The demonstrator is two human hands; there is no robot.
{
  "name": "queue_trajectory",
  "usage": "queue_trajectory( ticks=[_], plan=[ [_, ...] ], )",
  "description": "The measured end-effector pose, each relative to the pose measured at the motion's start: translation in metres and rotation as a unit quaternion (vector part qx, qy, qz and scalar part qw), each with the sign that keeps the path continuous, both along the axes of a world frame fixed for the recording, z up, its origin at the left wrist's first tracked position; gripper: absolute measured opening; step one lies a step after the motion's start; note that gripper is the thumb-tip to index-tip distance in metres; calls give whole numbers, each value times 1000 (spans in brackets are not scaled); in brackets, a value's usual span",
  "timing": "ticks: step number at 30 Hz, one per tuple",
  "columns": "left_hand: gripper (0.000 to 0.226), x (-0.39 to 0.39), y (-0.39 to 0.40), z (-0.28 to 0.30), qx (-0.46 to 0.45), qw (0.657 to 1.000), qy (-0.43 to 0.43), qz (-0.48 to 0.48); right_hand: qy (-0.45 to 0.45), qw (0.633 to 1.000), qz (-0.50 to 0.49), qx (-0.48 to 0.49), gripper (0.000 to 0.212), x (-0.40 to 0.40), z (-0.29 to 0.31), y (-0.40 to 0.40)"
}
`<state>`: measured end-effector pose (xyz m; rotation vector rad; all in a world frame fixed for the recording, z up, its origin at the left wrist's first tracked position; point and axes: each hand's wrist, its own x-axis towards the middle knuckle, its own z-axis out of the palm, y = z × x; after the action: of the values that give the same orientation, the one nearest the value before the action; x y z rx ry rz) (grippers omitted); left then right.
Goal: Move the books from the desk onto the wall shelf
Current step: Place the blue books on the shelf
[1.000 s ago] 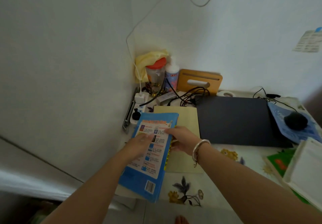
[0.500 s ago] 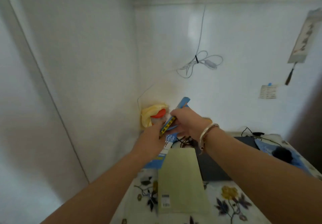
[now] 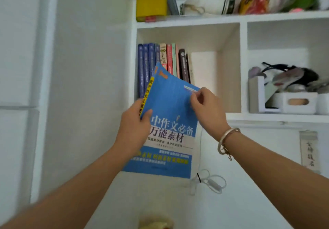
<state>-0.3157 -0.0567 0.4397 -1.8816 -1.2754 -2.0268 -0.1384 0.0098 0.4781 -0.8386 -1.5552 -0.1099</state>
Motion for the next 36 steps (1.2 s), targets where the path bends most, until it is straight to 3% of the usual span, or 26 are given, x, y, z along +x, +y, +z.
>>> queue_trajectory(
  ticks=[2,6,10,13,18,21,29,32,34,36],
  plan=[
    [18,-2,3,35,27,999,-28,19,-2,999,-30,20,15,6,30,23],
    [21,-5,14,83,63,993,-97,28,-49,993,-64,-86,56,6,66,69],
    [21,-3,27,110,77,988,-129,42,-62,987,60,-134,84,-3,78,104],
    [20,1,34,121,81,986,-138,39,-52,983,122,-131,78,0,80,115],
    [21,13,41,132,85,987,-129,42,-17,995,69,-70,46,19,74,116],
    [22,24,50,139,77,989,-122,28,6,997,45,-58,41,32,74,118],
    [24,74,106,153,91,982,-115,115,-66,995,27,-70,42,44,77,117],
    [31,96,140,139,106,983,-124,80,-98,991,50,-70,49,38,75,119],
    [50,107,160,125,69,993,-68,69,-112,988,81,-73,60,31,74,124],
    [60,105,176,112,23,992,24,123,-129,982,107,-84,67,25,73,129]
  ],
)
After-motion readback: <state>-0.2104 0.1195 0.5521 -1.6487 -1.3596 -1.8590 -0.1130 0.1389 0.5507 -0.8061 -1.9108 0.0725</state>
